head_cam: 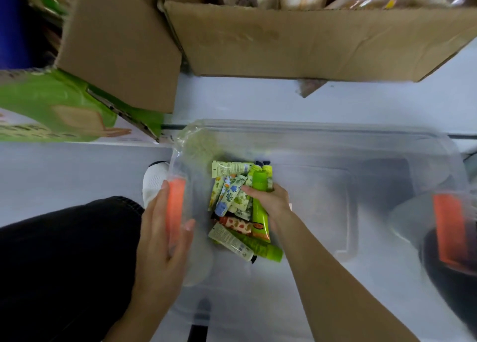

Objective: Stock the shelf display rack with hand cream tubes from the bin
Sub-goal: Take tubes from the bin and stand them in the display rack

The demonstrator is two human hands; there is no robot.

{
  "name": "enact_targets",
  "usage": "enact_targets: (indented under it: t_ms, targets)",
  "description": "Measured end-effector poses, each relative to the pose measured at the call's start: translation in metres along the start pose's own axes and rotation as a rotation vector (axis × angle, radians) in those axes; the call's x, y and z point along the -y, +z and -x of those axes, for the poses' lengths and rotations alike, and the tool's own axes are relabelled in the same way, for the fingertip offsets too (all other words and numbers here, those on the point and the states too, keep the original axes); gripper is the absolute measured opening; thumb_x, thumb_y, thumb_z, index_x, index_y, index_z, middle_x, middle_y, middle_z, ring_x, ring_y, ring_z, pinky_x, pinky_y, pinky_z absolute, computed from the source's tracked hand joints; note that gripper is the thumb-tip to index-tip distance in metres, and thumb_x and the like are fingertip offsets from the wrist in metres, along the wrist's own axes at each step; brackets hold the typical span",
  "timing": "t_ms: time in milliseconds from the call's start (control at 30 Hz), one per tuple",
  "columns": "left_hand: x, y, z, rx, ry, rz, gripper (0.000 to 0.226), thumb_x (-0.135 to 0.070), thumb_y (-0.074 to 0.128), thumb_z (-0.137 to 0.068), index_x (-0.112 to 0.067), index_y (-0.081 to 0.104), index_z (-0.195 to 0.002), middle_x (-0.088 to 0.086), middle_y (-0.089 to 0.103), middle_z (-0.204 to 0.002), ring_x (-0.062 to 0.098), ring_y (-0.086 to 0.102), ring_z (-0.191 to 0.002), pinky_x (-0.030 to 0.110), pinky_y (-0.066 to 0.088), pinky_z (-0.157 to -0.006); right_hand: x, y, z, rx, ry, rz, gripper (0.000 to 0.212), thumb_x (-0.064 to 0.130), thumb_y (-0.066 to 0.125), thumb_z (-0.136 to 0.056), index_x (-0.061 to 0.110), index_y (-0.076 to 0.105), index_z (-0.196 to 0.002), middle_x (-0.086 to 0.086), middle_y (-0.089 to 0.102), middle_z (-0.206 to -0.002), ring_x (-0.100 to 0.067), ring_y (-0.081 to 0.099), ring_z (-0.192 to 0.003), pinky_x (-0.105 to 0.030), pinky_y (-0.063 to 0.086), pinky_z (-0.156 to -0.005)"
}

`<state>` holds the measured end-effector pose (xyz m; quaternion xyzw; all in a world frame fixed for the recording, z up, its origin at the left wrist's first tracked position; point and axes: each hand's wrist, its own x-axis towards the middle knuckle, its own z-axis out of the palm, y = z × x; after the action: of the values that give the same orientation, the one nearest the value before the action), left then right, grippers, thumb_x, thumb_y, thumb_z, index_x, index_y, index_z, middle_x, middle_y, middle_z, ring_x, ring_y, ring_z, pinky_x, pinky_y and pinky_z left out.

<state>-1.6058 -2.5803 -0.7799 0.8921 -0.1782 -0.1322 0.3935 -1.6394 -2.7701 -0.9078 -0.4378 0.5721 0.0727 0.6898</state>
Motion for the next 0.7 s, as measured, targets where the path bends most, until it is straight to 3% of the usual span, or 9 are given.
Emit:
enact_targets:
  t_ms: [67, 167, 333, 500, 600, 700]
  targets:
    - [-0.001, 0.0, -0.001, 0.002, 0.007, 0.01, 0.058, -0.052, 0.042, -0.085, -0.055, 0.019, -0.139, -0.002, 0.039, -0.139, 0.016, 0.041, -0.129, 0.046, 0.039, -0.105, 0.002, 0.001, 0.002, -0.046, -0.027, 0.048, 0.05, 0.031, 0.092, -0.051, 0.018, 0.071, -0.093, -0.001, 0.073, -0.089, -0.021, 0.068, -0.088, -0.034, 0.054, -0.084]
    - [-0.001, 0.0, -0.001, 0.002, 0.017, 0.023, 0.057, -0.05, 0.042, -0.086, -0.056, 0.021, -0.139, -0.003, 0.038, -0.141, 0.015, 0.04, -0.132, 0.047, 0.038, -0.106, 0.003, 0.0, 0.003, -0.088, -0.027, 0.078, 0.043, 0.033, 0.089, -0.056, 0.018, 0.072, -0.093, 0.001, 0.072, -0.087, -0.017, 0.067, -0.083, -0.028, 0.052, -0.078]
    - [0.0, 0.0, -0.001, -0.009, 0.027, 0.027, 0.058, -0.048, 0.042, -0.087, -0.048, 0.022, -0.141, -0.001, 0.039, -0.142, 0.016, 0.04, -0.132, 0.044, 0.037, -0.107, 0.006, 0.003, 0.004, -0.025, 0.081, 0.013, 0.061, 0.042, 0.091, -0.037, 0.013, 0.072, -0.088, -0.007, 0.073, -0.09, -0.027, 0.069, -0.087, -0.043, 0.055, -0.086]
    - [-0.001, 0.0, -0.001, -0.015, 0.017, 0.047, 0.056, -0.049, 0.042, -0.087, -0.055, 0.022, -0.139, -0.004, 0.039, -0.14, 0.015, 0.04, -0.131, 0.037, 0.038, -0.105, 0.004, 0.011, 0.01, 0.019, 0.084, -0.045, 0.037, 0.03, 0.088, -0.058, 0.017, 0.07, -0.087, -0.003, 0.073, -0.092, -0.024, 0.067, -0.092, -0.041, 0.052, -0.092]
    - [0.0, 0.0, -0.001, -0.017, 0.003, 0.068, 0.058, -0.049, 0.043, -0.086, -0.05, 0.023, -0.141, -0.005, 0.039, -0.141, 0.013, 0.039, -0.132, 0.027, 0.036, -0.104, 0.003, 0.014, 0.011, -0.003, 0.05, -0.085, 0.034, 0.028, 0.087, -0.06, 0.017, 0.072, -0.089, -0.001, 0.074, -0.087, -0.021, 0.069, -0.085, -0.036, 0.055, -0.083]
    - [-0.002, -0.002, -0.001, -0.01, 0.004, 0.053, 0.058, -0.049, 0.041, -0.087, -0.048, 0.022, -0.142, -0.002, 0.039, -0.14, 0.015, 0.04, -0.131, 0.037, 0.038, -0.103, 0.004, 0.013, 0.016, -0.034, 0.044, -0.096, 0.027, 0.026, 0.084, -0.065, 0.018, 0.071, -0.086, -0.001, 0.073, -0.082, -0.02, 0.069, -0.08, -0.033, 0.056, -0.077]
